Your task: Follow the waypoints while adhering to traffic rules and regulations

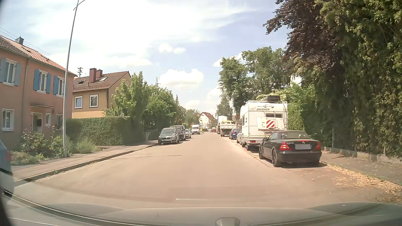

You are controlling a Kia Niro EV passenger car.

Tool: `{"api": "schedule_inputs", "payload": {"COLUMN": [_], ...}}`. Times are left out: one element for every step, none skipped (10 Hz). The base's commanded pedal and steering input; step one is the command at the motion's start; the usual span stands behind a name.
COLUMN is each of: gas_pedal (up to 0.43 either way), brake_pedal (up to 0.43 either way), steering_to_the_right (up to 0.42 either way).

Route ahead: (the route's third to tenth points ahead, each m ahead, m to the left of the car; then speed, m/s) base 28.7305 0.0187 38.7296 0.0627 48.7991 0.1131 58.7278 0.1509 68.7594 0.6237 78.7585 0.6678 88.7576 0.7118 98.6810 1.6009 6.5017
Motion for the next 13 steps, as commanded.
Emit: {"api": "schedule_inputs", "payload": {"gas_pedal": [0.138, 0.138, 0.138, 0.130, 0.130, 0.118, 0.118, 0.118, 0.118, 0.118, 0.118, 0.118, 0.118], "brake_pedal": [0.000, 0.000, 0.000, 0.000, 0.000, 0.000, 0.000, 0.000, 0.000, 0.000, 0.000, 0.000, 0.000], "steering_to_the_right": [-0.005, -0.003, -0.002, -0.001, -0.001, -0.001, -0.001, 0.000, 0.000, 0.000, 0.000, 0.000, -0.001]}}
